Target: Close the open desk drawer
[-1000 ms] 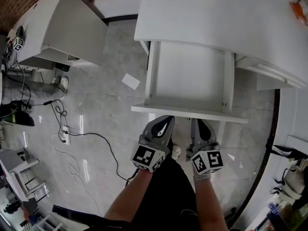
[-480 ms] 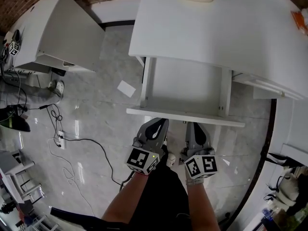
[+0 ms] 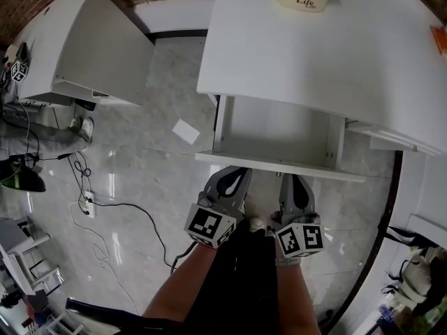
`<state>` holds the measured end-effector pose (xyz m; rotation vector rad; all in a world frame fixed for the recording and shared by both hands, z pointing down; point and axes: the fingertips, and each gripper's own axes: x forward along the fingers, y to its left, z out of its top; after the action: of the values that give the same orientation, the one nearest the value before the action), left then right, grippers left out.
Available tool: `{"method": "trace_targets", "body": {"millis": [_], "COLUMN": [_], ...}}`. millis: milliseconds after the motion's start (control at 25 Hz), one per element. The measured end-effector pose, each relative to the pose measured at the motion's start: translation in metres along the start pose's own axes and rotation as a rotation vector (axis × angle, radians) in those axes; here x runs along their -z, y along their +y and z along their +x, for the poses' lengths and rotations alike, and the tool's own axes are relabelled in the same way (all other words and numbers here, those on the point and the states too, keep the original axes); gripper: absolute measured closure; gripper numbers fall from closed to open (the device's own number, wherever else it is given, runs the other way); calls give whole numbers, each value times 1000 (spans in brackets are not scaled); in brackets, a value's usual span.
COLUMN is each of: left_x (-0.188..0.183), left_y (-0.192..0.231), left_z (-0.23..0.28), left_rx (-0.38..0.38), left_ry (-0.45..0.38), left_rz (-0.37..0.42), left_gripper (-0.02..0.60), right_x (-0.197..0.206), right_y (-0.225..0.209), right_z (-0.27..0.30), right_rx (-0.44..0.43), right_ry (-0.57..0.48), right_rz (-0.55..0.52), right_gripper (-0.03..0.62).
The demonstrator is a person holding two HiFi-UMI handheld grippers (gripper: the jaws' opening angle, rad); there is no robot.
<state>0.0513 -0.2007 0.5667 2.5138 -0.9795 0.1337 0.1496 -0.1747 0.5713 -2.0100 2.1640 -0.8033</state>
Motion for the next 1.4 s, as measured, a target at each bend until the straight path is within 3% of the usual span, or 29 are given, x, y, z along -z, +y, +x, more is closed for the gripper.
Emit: {"method": "trace_targets", "body": {"millis": [1400], "left_x": [-34], "left_y": [69], "left_z": [35], "left_rx": [-146], "left_ry": [-60], "left_rz": [-31], "left_gripper": [580], "right_x": [-34], "right_y": [-13], "right_z": [71], "right_rx": [-26], "right_ry": [23], "right_rz": [-15], "right_gripper": [594]}}
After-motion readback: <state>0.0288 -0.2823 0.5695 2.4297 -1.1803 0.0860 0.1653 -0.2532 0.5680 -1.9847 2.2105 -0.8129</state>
